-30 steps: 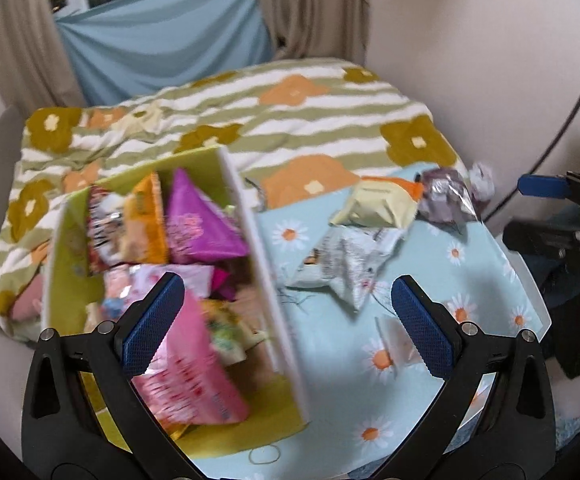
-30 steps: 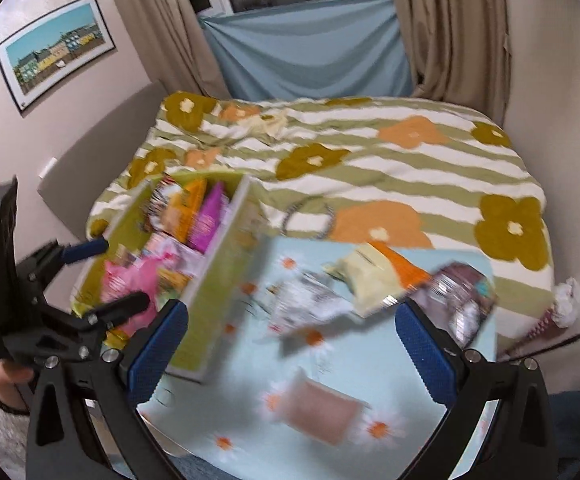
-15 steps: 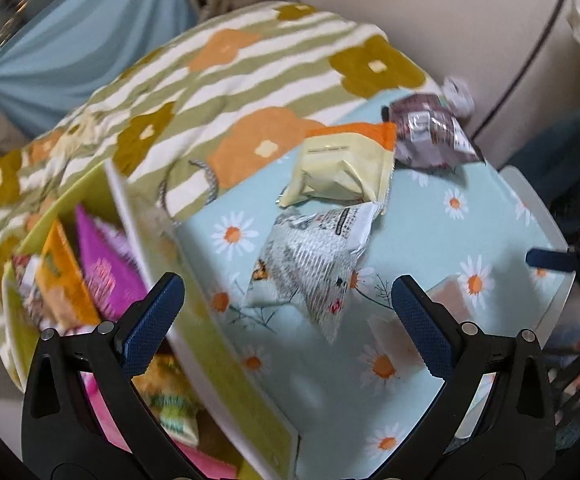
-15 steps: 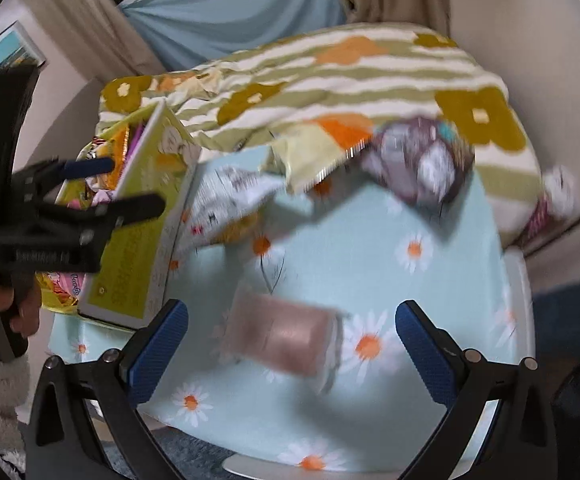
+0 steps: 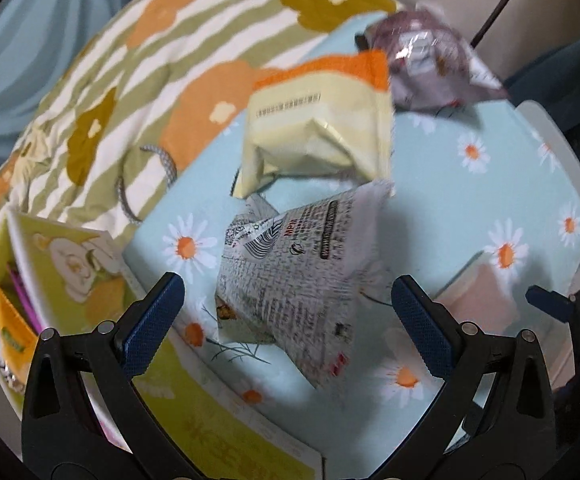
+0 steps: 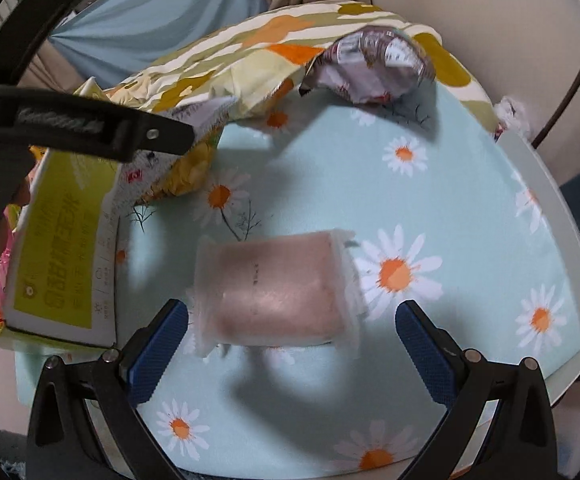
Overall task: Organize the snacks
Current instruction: 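Grasp grey newspaper-print bag with left tool while right grasps pink cake pack, then carry grey bag and cake pack over the box and open both tools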
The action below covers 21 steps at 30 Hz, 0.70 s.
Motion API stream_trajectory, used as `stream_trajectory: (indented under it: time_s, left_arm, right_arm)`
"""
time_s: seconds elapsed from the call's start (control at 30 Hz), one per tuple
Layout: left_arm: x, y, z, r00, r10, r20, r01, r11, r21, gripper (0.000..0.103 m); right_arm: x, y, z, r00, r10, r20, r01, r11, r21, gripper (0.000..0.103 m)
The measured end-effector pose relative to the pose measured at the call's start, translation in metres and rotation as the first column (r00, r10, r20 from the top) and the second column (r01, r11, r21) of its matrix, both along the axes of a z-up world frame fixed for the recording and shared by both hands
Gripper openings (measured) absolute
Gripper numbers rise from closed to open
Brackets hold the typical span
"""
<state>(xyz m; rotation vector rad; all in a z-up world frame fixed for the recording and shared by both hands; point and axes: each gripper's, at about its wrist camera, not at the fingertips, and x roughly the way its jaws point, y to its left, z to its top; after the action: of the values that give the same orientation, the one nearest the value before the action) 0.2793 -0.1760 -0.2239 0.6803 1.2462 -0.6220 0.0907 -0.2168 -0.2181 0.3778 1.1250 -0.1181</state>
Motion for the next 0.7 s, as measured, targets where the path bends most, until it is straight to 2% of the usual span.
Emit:
stream_trajectory:
  time_s: [0.07, 0.13, 0.2, 0.3, 0.47, 0.7]
  left_arm:
    - [0.003, -0.002, -0.008, 1.0, -0.011, -0.022, 0.011, 1.0, 0.013, 0.102]
    - [0.005, -0.003, -0.014, 0.998, -0.018, -0.065, 0.02, 0.999, 0.029, 0.082]
    - [0.006, -0.006, -0.021, 0.997, -0.028, -0.071, 0.033, 0.997, 0.068, 0.078]
    - [0.006, -0.007, -0.022, 0.996, -0.045, -0.082, 0.05, 0.997, 0.061, 0.066]
    - [0.0, -0.005, -0.018, 0.995, -0.067, -0.072, 0.071, 0.996, 0.049, 0.062]
    - [-0.013, 0.005, -0.009, 0.997, -0.041, -0.072, 0.043, 0.999, 0.027, 0.062]
  right_arm:
    - [0.0, 0.005, -0.005, 1.0, -0.015, -0.004, 0.015, 1.0, 0.004, 0.103]
    - [0.0, 0.011, -0.008, 1.0, -0.026, -0.007, 0.026, 1.0, 0.0, 0.103]
    - [0.001, 0.015, -0.009, 1.0, -0.03, -0.011, 0.029, 0.999, -0.012, 0.103]
    - [0.004, 0.019, -0.01, 0.999, -0.032, -0.013, 0.031, 0.999, -0.032, 0.103]
    - [0.01, 0.022, -0.015, 0.999, -0.032, -0.029, 0.03, 0.998, -0.057, 0.103]
    - [0.02, 0.025, -0.024, 0.998, -0.008, -0.062, 0.004, 0.997, -0.075, 0.103]
